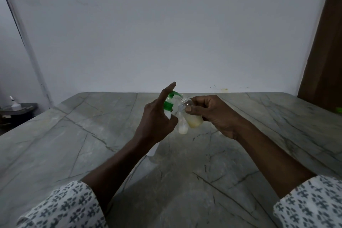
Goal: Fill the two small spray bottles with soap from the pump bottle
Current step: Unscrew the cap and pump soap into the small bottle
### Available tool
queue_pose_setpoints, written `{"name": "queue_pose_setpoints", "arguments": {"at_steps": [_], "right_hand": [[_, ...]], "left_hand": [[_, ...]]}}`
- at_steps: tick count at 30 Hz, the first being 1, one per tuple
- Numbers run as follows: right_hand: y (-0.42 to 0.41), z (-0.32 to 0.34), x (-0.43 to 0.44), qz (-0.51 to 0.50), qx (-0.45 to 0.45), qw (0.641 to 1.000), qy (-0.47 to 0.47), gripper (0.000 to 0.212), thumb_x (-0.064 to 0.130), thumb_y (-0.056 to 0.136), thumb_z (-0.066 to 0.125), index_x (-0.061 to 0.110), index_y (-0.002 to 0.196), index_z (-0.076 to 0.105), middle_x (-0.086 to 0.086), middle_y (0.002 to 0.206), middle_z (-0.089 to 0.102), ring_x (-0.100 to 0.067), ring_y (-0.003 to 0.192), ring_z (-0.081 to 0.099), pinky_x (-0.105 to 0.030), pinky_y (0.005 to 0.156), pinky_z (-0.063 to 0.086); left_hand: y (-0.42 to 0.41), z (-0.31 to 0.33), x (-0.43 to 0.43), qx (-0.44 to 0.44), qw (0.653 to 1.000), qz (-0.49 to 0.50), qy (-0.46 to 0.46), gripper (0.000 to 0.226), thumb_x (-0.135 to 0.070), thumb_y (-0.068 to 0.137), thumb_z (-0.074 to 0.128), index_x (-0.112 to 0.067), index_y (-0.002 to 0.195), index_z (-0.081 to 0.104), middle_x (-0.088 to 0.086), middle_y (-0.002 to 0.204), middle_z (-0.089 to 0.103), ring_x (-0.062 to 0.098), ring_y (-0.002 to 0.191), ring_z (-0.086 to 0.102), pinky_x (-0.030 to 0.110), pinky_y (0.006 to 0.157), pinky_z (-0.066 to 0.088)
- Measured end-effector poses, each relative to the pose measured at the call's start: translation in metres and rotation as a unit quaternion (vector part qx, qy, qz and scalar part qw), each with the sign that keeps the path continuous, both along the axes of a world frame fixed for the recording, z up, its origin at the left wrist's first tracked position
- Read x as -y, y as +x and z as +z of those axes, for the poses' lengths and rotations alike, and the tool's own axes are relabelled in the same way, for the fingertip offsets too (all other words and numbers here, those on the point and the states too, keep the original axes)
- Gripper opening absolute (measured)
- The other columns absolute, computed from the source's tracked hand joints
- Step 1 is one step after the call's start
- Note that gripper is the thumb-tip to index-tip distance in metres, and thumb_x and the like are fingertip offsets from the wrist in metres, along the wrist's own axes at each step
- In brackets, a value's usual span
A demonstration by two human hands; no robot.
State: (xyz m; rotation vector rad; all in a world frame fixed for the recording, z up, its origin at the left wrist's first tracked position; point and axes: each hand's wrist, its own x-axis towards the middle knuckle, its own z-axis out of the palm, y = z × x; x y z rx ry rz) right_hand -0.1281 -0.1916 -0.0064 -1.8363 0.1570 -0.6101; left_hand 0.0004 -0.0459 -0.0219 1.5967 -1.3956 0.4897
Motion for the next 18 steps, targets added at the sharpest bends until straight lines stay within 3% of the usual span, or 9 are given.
{"name": "queue_pose_setpoints", "arguments": {"at_steps": [5, 8, 12, 18], "right_hand": [[-0.0019, 0.0011, 0.0028, 0.000, -0.001, 1.000, -0.013, 0.023, 0.019, 0.088, 0.068, 0.012, 0.110, 0.073, -0.002, 0.103, 0.076, -0.008, 0.091, 0.070, -0.021, 0.079, 0.055], [-0.0031, 0.0002, 0.0043, -0.002, -0.006, 1.000, -0.021, 0.023, 0.018, 0.089, 0.068, 0.011, 0.109, 0.074, -0.001, 0.100, 0.077, -0.005, 0.085, 0.069, -0.017, 0.072, 0.051], [-0.0025, -0.0005, 0.0043, -0.007, -0.014, 1.000, -0.027, 0.024, 0.021, 0.089, 0.069, 0.012, 0.110, 0.074, -0.004, 0.103, 0.076, -0.011, 0.090, 0.068, -0.023, 0.078, 0.052], [-0.0015, -0.0006, 0.0047, -0.010, -0.012, 1.000, 0.000, 0.023, 0.022, 0.089, 0.068, 0.014, 0.109, 0.074, -0.008, 0.106, 0.075, -0.019, 0.095, 0.067, -0.038, 0.086, 0.051]], "left_hand": [[-0.0006, 0.0008, 0.0014, -0.003, 1.000, -0.011, -0.010, 0.075, -0.001, 0.073, 0.075, -0.017, 0.140, 0.048, -0.010, 0.094, 0.061, -0.017, 0.081, 0.058, -0.004, 0.075, 0.040], [0.0005, 0.0002, 0.0021, 0.000, 1.000, -0.009, -0.010, 0.066, 0.001, 0.074, 0.075, -0.015, 0.135, 0.054, -0.012, 0.093, 0.059, -0.016, 0.078, 0.058, -0.003, 0.075, 0.039], [0.0007, -0.0008, 0.0022, 0.002, 1.000, -0.006, -0.012, 0.066, 0.000, 0.074, 0.075, -0.015, 0.135, 0.054, -0.012, 0.094, 0.060, -0.015, 0.078, 0.058, -0.003, 0.074, 0.040], [0.0006, -0.0007, 0.0009, 0.007, 1.000, -0.014, -0.002, 0.087, 0.000, 0.071, 0.074, -0.021, 0.147, 0.038, -0.010, 0.099, 0.061, -0.012, 0.075, 0.059, -0.001, 0.075, 0.044]]}}
